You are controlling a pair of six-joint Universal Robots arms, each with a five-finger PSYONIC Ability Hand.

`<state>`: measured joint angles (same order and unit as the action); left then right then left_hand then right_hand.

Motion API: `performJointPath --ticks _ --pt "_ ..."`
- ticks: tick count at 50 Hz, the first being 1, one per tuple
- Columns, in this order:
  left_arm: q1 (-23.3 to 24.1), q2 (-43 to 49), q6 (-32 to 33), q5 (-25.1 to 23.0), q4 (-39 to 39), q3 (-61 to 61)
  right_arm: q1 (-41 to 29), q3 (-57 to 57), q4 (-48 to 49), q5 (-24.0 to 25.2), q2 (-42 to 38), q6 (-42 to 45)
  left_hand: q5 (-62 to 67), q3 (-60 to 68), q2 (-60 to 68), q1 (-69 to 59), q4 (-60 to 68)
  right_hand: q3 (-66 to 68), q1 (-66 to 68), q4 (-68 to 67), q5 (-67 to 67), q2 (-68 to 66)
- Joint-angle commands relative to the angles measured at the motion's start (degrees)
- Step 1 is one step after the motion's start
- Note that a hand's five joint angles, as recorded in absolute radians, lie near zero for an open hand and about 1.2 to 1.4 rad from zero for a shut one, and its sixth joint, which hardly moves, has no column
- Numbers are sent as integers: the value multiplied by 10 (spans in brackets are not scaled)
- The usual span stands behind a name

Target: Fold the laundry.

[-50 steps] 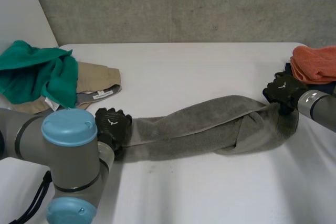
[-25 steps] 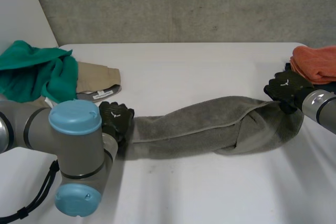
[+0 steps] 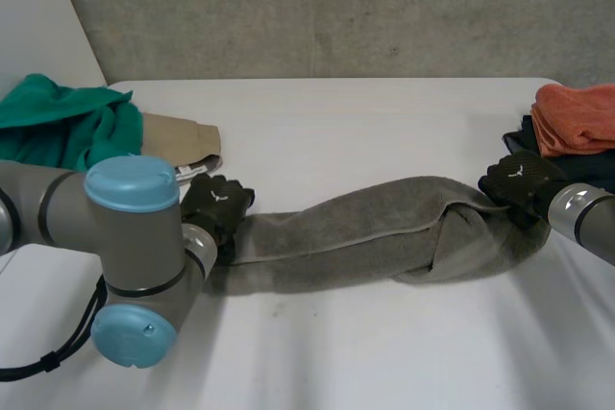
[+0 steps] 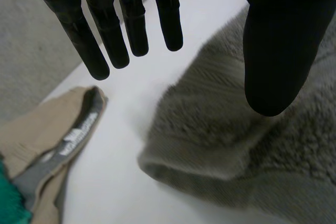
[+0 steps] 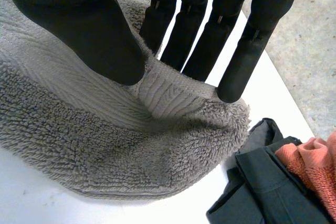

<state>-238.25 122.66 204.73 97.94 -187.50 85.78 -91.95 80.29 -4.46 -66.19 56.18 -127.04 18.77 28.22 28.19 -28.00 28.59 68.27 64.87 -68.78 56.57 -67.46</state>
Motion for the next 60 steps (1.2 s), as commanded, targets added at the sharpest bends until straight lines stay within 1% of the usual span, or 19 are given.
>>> performJointPath --ticks 1,9,10,12,13,19,21,23,24,29,35,40,44,47,48,53,54,57,60 --pt "1 21 0 4 8 -3 2 6 6 0 -1 0 15 20 20 -22 16 117 151 -112 134 -125" --pt "0 42 12 3 -8 -22 3 13 6 0 0 0 46 52 52 -54 48 117 151 -112 134 -125" --pt "0 56 15 4 -8 -33 3 14 6 -1 1 0 106 112 112 -114 108 117 151 -112 134 -125" --pt "-5 71 19 4 -3 -47 3 17 6 -2 2 -1 313 318 319 -321 315 117 151 -112 134 -125" --pt "-14 78 23 5 -1 -54 4 18 6 -3 2 -1 510 516 516 -518 512 117 151 -112 134 -125" --pt "-25 62 30 24 10 -54 13 26 -4 -5 22 -5 512 518 518 -520 514 117 151 -112 134 -125" --pt "-20 -5 25 38 15 -42 17 29 -9 -5 53 -8 512 518 518 -520 514 117 151 -112 134 -125" --pt "-18 -51 23 40 16 -30 19 31 -24 -6 109 -8 512 518 518 -520 514 117 151 -112 134 -125" --pt "-13 -98 21 39 16 -22 20 29 -29 -7 126 -8 512 518 518 -520 514 117 151 -112 134 -125" --pt "-9 -214 13 37 30 -18 26 9 -75 -14 213 -1 512 518 518 -520 514 117 151 -112 134 -125" --pt "-8 -289 9 31 126 -36 70 -33 -186 -9 331 2 512 518 518 -520 514 117 151 -112 134 -125" --pt "-13 -290 11 8 187 -38 98 -22 -252 -1 368 31 512 518 518 -520 514 117 151 -112 134 -125" --pt "-27 -263 12 -8 202 -33 83 12 -273 -16 334 87 512 518 518 -520 514 117 151 -112 134 -125" --pt "-35 -184 16 -10 195 -47 55 10 -272 -23 280 118 512 518 518 -520 514 117 151 -112 134 -125" --pt "-39 -161 17 -10 192 -59 36 -6 -271 -38 237 125 512 518 518 -520 514 117 151 -112 134 -125" --pt "-53 -30 34 -4 163 -183 -14 -83 -245 -117 129 112 512 518 518 -520 514 117 151 -112 134 -125" --pt "-56 -15 41 -4 154 -205 -29 -114 -216 -143 100 106 512 518 518 -520 514 117 151 -112 134 -125" --pt "-63 34 83 -4 99 -299 -52 -175 -128 -173 57 95 512 518 518 -520 514 117 151 -112 134 -125" --pt "-63 58 145 -10 0 -366 -66 -232 -1 -179 32 78 512 518 518 -520 514 117 151 -112 134 -125"
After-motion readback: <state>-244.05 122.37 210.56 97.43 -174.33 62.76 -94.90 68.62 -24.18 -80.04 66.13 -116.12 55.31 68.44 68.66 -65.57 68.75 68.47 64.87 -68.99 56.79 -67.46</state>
